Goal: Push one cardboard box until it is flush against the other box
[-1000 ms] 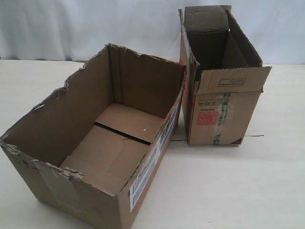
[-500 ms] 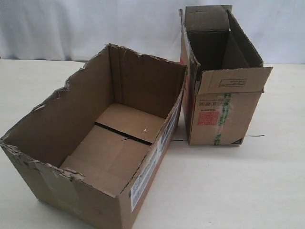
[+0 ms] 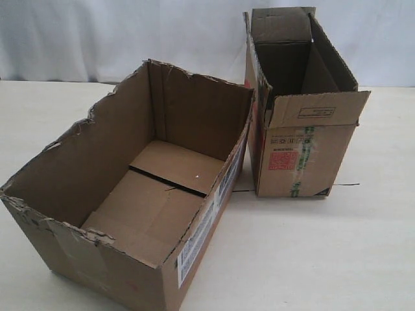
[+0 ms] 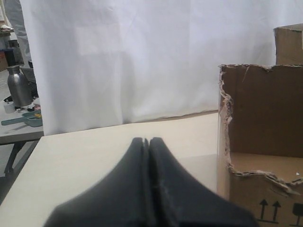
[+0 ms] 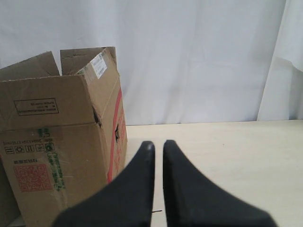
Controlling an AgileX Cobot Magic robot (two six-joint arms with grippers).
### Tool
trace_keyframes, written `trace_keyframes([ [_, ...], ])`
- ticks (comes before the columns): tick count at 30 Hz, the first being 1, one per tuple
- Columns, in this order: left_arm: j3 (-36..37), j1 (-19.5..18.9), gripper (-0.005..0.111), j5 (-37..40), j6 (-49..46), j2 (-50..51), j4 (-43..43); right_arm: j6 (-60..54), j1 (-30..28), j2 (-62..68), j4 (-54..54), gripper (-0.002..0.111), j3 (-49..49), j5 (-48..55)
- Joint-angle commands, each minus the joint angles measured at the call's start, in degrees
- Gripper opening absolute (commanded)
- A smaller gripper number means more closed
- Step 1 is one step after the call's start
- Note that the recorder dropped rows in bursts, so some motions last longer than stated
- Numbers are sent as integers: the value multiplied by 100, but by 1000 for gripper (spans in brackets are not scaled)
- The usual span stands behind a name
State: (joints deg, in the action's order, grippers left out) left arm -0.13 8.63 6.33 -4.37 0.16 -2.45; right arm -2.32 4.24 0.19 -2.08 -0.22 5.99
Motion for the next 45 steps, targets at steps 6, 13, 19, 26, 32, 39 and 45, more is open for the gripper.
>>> trace_keyframes([
  [6, 13, 14, 0, -96, -23, -16, -49, 8, 28, -19, -20, 5, 22, 14],
  [13, 13, 14, 0, -359, 41, -16, 924, 8, 28, -19, -20, 5, 22, 14],
  [19, 13, 14, 0, -517, 41, -16, 1413, 8, 28, -19, -20, 5, 22, 14],
  [26, 13, 14, 0, -579, 190, -16, 1748, 8, 28, -19, -20, 5, 22, 14],
  [32, 13, 114, 0, -282, 163, -16, 2294, 8, 28, -19, -20, 5, 22, 14],
  [39, -65, 668, 0, -802, 163, -16, 2265, 8, 28, -19, -20, 5, 22, 14],
  [45, -304, 1067, 0, -514, -54, -16, 2242, 8, 28, -19, -20, 5, 22, 14],
])
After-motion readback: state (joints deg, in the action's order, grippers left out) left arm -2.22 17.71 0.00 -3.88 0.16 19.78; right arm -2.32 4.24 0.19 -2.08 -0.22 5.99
